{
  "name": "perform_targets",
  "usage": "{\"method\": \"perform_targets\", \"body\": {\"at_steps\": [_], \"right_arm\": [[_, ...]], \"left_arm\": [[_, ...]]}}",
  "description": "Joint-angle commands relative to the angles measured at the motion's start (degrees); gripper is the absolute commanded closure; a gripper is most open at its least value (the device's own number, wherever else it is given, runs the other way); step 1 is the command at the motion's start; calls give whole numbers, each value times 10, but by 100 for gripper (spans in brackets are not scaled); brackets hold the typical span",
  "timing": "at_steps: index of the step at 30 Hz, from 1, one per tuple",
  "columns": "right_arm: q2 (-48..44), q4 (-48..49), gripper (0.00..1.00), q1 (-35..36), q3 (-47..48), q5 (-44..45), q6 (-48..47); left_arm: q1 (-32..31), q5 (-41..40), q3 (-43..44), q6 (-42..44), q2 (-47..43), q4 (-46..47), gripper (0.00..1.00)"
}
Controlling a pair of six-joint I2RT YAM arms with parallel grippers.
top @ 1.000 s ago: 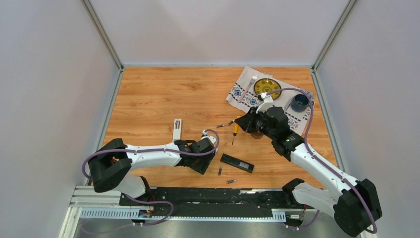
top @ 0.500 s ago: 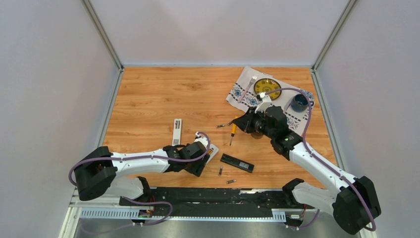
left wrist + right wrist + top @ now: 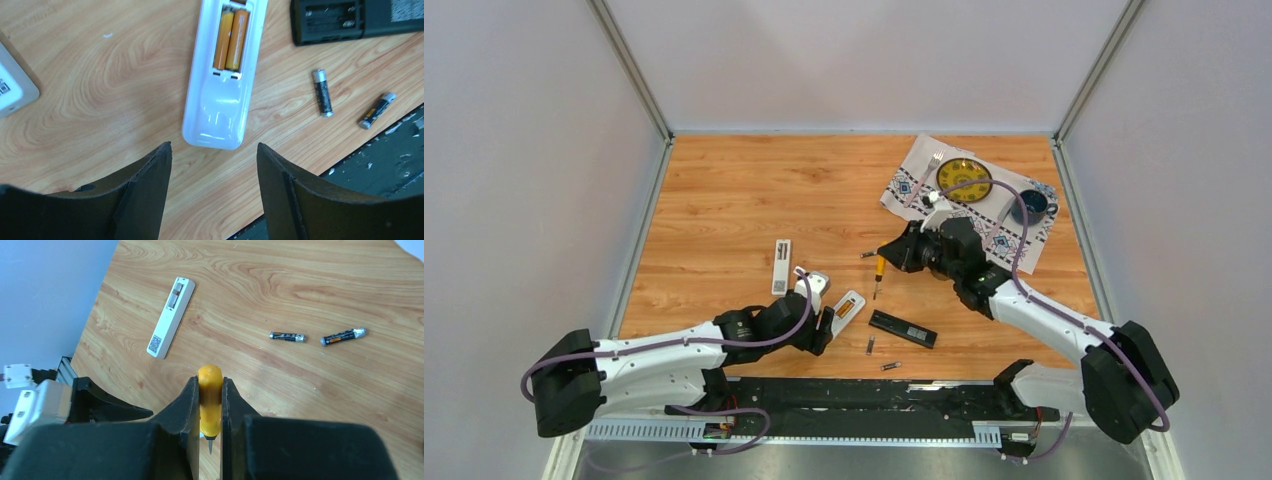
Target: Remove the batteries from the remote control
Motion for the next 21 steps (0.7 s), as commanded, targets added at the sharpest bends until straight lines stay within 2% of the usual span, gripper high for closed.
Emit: {"method": "perform_targets", "body": {"at_steps": [1, 9, 21], "right_arm": [[30, 108, 100, 15, -12, -12, 20], [84, 199, 100, 28, -17, -25, 41], [155, 221, 100, 48, 13, -12, 42]], "left_arm": [[-5, -16, -6, 17, -16, 50, 30], [-5, -38, 14, 36, 44, 57, 30], [-16, -27, 3, 52, 115, 125, 31]]}}
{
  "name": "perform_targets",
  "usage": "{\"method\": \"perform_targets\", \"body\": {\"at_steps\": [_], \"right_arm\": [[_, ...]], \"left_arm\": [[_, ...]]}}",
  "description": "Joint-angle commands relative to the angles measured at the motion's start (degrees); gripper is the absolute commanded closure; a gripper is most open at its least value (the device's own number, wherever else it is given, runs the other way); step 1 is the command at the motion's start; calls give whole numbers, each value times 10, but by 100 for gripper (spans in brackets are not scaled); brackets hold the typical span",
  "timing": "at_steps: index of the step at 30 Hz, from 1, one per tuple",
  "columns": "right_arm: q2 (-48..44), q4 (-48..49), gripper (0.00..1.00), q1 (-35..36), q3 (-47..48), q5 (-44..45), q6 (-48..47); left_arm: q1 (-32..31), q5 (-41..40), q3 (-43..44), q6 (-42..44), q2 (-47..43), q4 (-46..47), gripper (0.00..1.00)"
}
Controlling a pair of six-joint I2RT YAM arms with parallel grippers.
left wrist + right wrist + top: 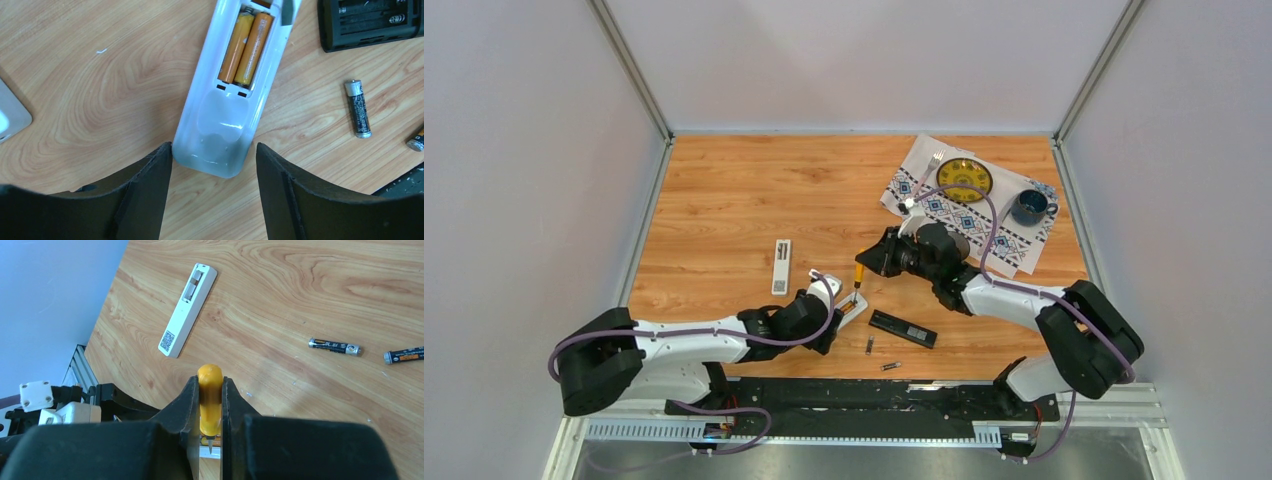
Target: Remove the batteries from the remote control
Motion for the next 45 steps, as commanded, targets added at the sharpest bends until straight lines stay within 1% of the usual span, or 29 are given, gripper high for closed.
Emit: {"method": "perform_targets", "body": {"at_steps": [1, 3, 6, 9, 13, 16, 22, 27, 33, 41, 45], "right_arm": [[20, 44, 100, 6, 31, 11, 2], [27, 44, 100, 7, 33, 12, 3], [32, 38, 100, 8, 39, 14, 2], [30, 34, 100, 11, 42, 21, -2], [35, 33, 100, 12, 47, 31, -7], [46, 31, 100, 13, 54, 34, -12], [51, 3, 100, 19, 65, 67, -34], [54, -31, 100, 19, 71, 106, -49], [67, -50, 100, 19, 81, 125, -60], [85, -49, 100, 20, 80, 117, -63], [77, -49, 100, 26, 72, 115, -69]], "left_arm": [[-12, 2, 5, 18, 12, 41, 31], [-17, -3, 4, 20, 17, 39, 32], [-19, -8, 6, 21, 27, 31, 36], [-23, -12, 6, 21, 36, 25, 42], [-27, -15, 8, 17, 50, 22, 54], [-29, -15, 11, 13, 62, 22, 60], [-32, -17, 15, 7, 79, 27, 64], [-32, -20, 13, 5, 75, 25, 66], [-34, -21, 8, 2, 71, 27, 67], [-33, -21, 6, -3, 75, 29, 69], [-34, -23, 5, -4, 72, 29, 70]]}}
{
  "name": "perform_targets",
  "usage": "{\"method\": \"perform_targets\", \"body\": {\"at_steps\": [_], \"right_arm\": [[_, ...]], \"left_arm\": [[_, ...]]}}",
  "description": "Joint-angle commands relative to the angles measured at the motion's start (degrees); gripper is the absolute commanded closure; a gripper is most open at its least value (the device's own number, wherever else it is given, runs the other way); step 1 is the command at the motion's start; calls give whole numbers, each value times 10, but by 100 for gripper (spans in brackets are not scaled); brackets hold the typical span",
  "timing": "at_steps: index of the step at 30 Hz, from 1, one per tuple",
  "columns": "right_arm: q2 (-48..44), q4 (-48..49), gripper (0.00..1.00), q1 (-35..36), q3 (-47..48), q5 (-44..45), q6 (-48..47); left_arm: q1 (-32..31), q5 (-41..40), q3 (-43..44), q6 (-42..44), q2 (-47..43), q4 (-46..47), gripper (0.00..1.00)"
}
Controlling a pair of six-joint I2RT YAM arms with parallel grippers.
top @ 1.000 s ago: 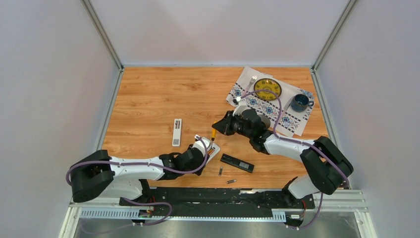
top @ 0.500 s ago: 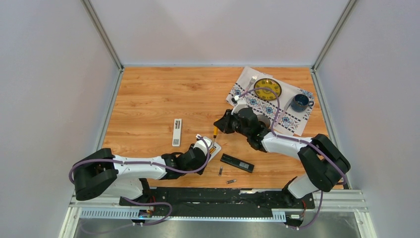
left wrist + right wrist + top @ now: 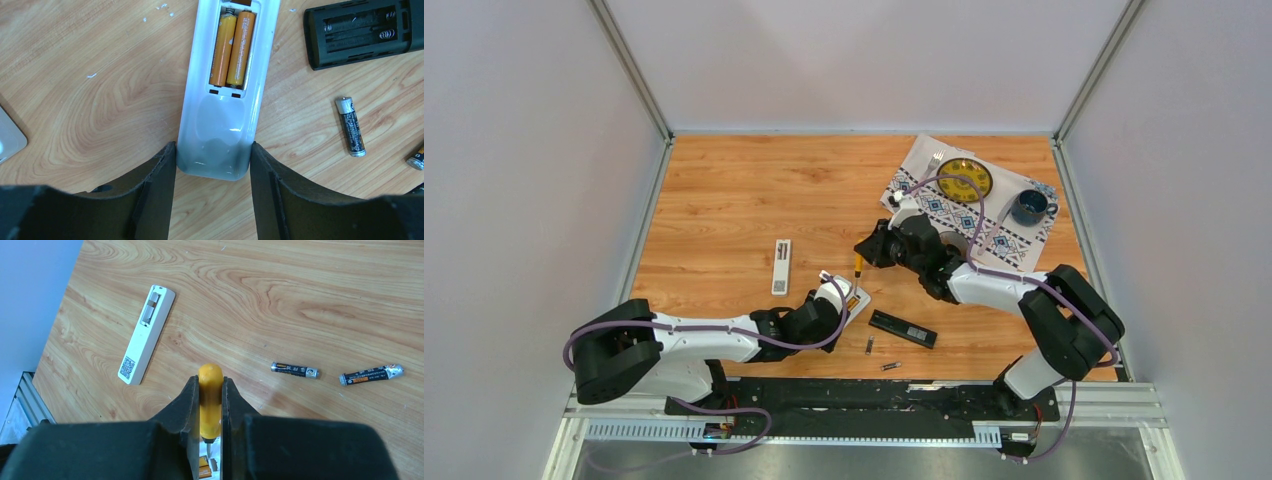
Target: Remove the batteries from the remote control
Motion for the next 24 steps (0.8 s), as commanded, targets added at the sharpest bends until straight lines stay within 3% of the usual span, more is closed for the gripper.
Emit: {"method": "perform_targets", "body": {"at_steps": [1, 11, 24], "right_arm": [[2, -9, 100, 10, 3, 18, -32], [-46, 13, 100, 11, -11, -18, -30], [-21, -9, 100, 20, -4, 23, -42]], "left_arm": [[-3, 15, -13, -17, 13, -18, 70], [-4, 14, -14, -19, 15, -17, 71], [-4, 17, -14, -19, 19, -14, 72]]}}
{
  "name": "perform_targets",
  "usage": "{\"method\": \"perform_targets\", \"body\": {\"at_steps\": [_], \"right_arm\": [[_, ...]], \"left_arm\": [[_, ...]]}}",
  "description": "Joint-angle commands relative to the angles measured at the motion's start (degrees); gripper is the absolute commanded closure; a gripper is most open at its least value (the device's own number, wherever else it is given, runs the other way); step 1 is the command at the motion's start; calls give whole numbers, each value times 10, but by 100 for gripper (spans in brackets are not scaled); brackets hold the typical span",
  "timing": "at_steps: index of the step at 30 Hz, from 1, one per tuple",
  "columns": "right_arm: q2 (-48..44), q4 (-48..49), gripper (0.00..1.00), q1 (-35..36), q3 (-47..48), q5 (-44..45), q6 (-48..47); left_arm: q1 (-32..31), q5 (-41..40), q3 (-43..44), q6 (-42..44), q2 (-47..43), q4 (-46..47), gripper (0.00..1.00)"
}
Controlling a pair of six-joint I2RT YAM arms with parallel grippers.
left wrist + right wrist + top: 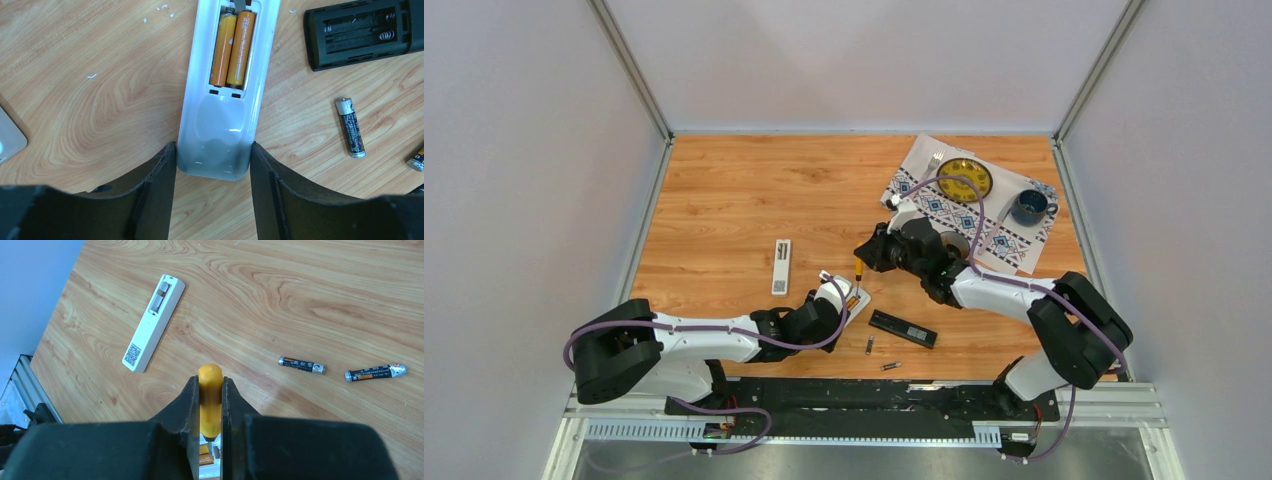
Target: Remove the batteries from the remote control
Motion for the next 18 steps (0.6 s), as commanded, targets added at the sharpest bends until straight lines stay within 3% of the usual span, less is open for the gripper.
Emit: {"method": "perform_targets", "body": {"at_steps": [1, 18], "right_arm": [[14, -1, 100, 9, 16, 35, -9], [8, 8, 100, 78, 11, 195, -62]], "left_arm": [[-2, 19, -14, -18, 19, -16, 72], [-3, 25, -7, -17, 37, -13, 73]]}}
